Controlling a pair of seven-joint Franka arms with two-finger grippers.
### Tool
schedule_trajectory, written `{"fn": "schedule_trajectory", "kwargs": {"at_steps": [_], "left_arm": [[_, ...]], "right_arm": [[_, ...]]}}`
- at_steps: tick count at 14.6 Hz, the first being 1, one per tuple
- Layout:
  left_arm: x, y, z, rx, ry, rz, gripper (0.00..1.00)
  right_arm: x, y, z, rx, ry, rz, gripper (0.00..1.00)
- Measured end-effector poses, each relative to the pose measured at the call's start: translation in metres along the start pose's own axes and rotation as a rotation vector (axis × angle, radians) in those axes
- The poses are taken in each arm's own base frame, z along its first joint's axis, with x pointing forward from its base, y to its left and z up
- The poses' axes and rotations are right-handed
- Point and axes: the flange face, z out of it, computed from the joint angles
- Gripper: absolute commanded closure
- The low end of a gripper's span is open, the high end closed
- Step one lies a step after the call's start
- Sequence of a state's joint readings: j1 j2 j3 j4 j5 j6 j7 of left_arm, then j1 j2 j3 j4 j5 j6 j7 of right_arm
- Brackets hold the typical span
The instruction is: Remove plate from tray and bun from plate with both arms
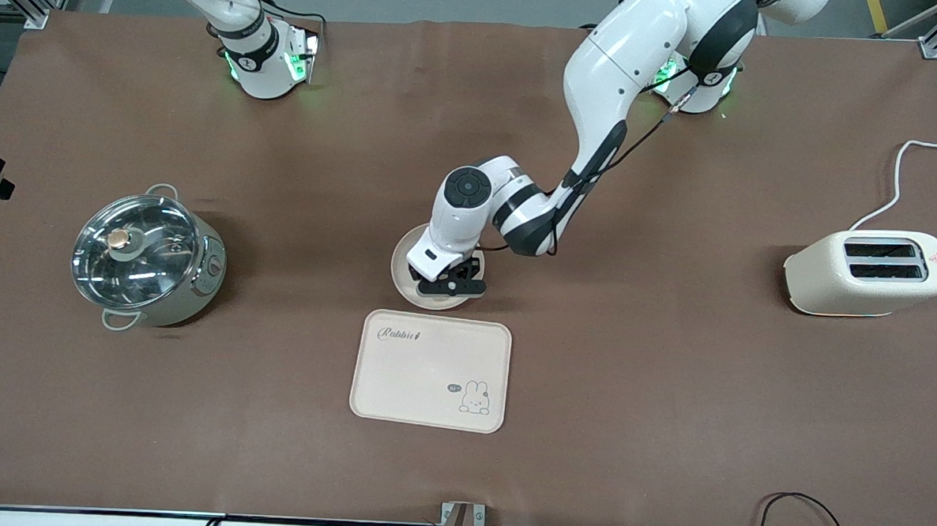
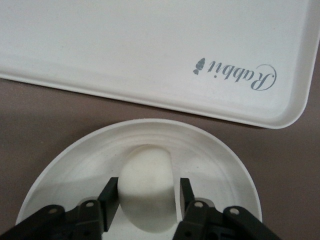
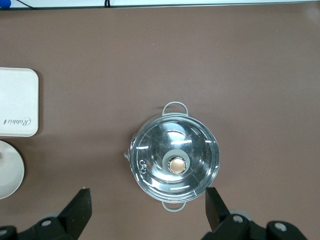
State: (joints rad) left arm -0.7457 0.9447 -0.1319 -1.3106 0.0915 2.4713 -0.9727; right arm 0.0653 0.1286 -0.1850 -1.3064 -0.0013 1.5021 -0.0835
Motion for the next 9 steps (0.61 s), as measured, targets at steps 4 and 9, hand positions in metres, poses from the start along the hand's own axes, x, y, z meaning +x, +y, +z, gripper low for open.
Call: {"fn": "schedule_trajectory", "kwargs": {"at_steps": [4, 9], "left_arm": [[0.001, -0.005, 0.007, 0.011, -0.004, -0.003, 0.55], [0.002, -0.004, 0.005, 0.007, -0.001, -0.008, 0.62]], "right_arm": [[-0.001, -0.014, 0.002, 0.007, -0.020, -0.019, 0.00], [-0.010, -0.032, -0.001, 0.015, -0.061, -0.034, 0.00]]}}
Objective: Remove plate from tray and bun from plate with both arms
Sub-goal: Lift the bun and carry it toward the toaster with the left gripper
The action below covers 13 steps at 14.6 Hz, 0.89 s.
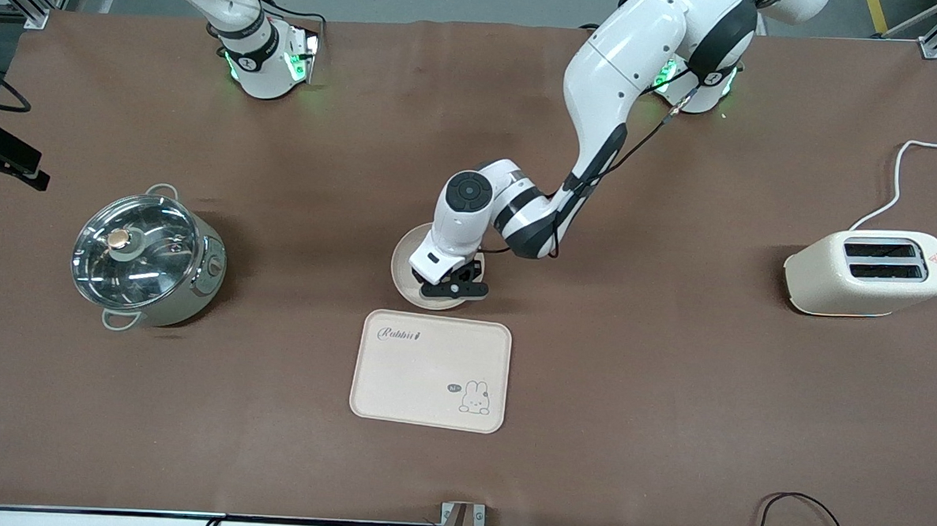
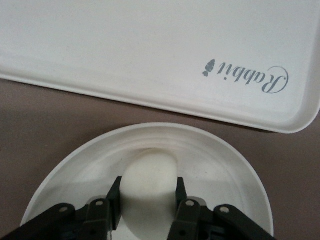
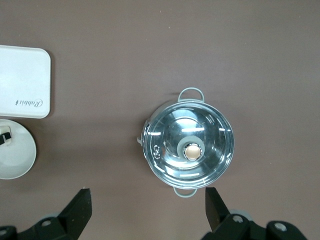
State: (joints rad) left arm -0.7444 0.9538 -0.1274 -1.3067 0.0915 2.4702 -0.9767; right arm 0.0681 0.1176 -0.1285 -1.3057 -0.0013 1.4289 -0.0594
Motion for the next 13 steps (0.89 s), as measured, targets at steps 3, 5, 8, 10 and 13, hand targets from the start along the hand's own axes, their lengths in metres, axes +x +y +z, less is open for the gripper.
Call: {"fn": "schedule_trajectory", "kwargs": {"at_steps": [3, 5, 8, 10, 13], "left_arm": [[0.004, 0.002, -0.005, -0.007, 0.007, -0.003, 0.67], [0.009, 0.003, -0.015, -0.011, 0.013, -0.007, 0.67], [0.026, 0.005, -0.054, 0.012, 0.019, -0.022, 0.65], [0.057, -0.004, -0.105, 0.009, 0.050, -0.059, 0.63], [0.117, -0.051, -0.183, 0.040, 0.080, -0.153, 0.62]], "right_arm": [[-0.007, 0.000, -0.007, 0.002, -0.003, 0.000, 0.00], [-0.010, 0.000, -0.011, 0.003, 0.002, 0.000, 0.00], [-0.011, 0.001, -0.012, 0.003, -0.004, 0.000, 0.00], [-0.012, 0.000, -0.012, 0.004, -0.006, 0.000, 0.00], [-0.013, -0.001, -0.014, 0.004, -0.002, -0.002, 0.00]]}}
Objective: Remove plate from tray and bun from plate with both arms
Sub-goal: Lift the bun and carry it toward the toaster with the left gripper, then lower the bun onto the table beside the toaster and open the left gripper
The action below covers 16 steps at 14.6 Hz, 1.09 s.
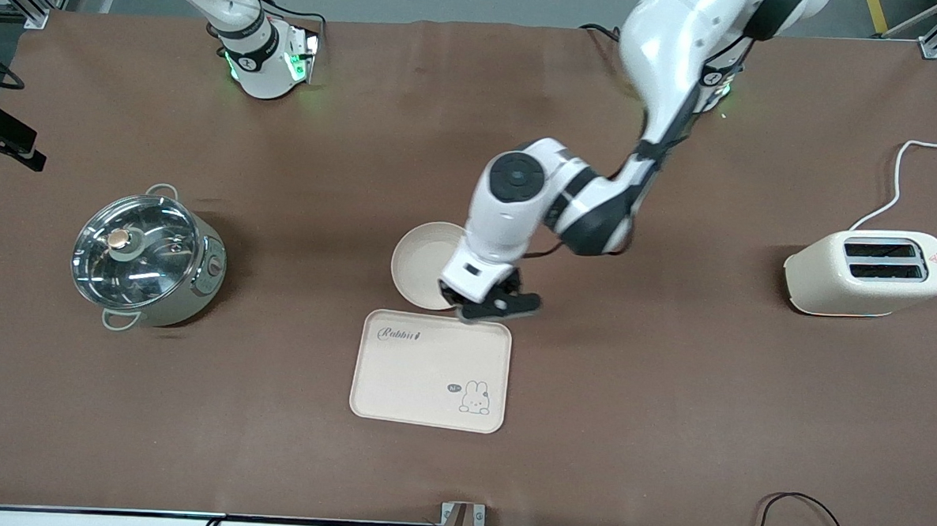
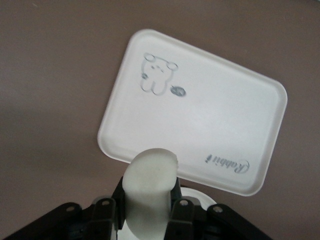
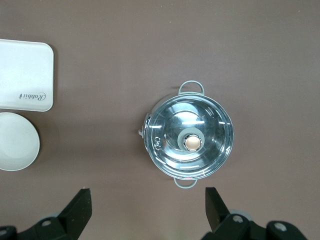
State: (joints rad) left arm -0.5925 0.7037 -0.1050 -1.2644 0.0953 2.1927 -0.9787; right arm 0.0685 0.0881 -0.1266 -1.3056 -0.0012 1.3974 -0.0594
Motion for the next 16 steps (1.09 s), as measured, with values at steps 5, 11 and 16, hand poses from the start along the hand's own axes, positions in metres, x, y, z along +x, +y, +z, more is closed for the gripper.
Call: {"fn": "schedule_trajectory", "kwargs": {"at_steps": [5, 11, 16], "left_arm": [[0.082, -0.098, -0.053, 0.132, -0.036, -0.087, 0.61], [0.135, -0.231, -0.013, 0.239, -0.131, -0.109, 0.60], [0.140, -0.310, 0.075, 0.304, -0.155, -0.146, 0.59]], "right_arm": [[-0.001, -0.002, -0.001, 0.000, 0.001, -0.004, 0.00], [-0.001, -0.010, -0.002, 0.001, 0.003, -0.019, 0.00], [-0.003, -0.011, -0.003, 0.002, -0.001, -0.021, 0.00]]}}
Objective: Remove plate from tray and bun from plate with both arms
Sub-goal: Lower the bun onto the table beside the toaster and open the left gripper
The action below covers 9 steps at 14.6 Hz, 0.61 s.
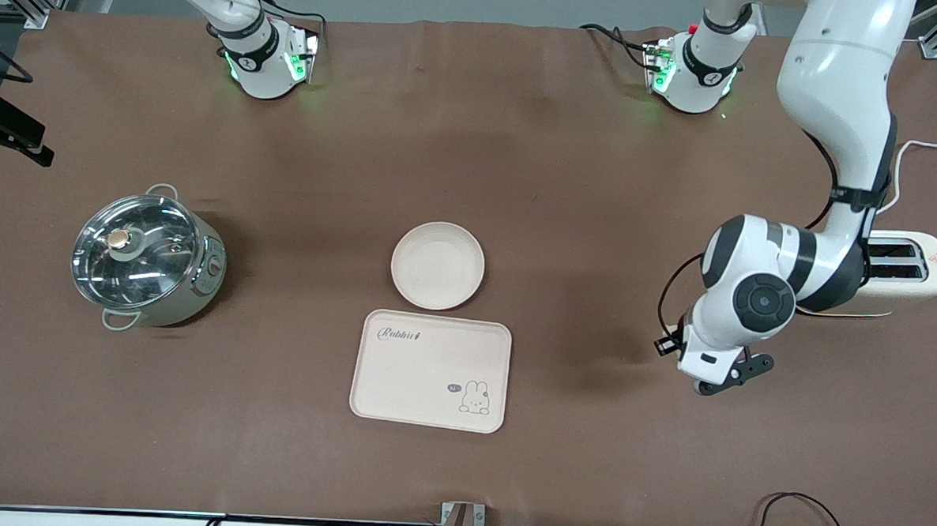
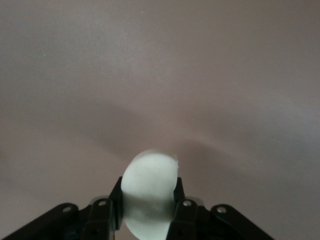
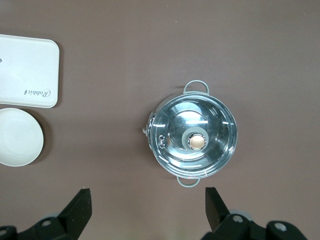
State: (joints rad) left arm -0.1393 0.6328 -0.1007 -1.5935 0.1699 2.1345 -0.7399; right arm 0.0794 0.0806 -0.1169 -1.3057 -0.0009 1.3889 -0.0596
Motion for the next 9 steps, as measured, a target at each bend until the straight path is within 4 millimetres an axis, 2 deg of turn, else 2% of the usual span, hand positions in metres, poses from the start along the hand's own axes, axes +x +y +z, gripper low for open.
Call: {"fn": "schedule_trajectory", "kwargs": {"at_steps": [2, 3, 4, 5, 7, 9], "left_arm": [[0.014, -0.014, 0.034, 0.008, 0.004, -0.012, 0.52], [0.018, -0.018, 0.047, 0.003, 0.007, -0.019, 0.45], [0.022, -0.021, 0.057, -0.005, 0.011, -0.025, 0.19], [0.024, -0.022, 0.064, -0.013, 0.016, -0.028, 0.00], [0.024, -0.023, 0.070, -0.025, 0.025, -0.030, 0.00], [0.024, -0.020, 0.066, -0.036, 0.037, -0.031, 0.00]], "right_arm": [[0.000, -0.002, 0.000, 0.000, 0.001, -0.003, 0.00], [0.000, -0.002, -0.001, 0.000, 0.001, -0.004, 0.00], [0.000, -0.003, -0.001, 0.000, 0.002, -0.005, 0.00], [-0.001, -0.003, -0.001, 0.000, 0.002, -0.005, 0.00], [-0.001, -0.003, -0.002, 0.000, 0.003, -0.005, 0.00], [-0.001, -0.003, -0.002, 0.000, 0.003, -0.005, 0.00]]}}
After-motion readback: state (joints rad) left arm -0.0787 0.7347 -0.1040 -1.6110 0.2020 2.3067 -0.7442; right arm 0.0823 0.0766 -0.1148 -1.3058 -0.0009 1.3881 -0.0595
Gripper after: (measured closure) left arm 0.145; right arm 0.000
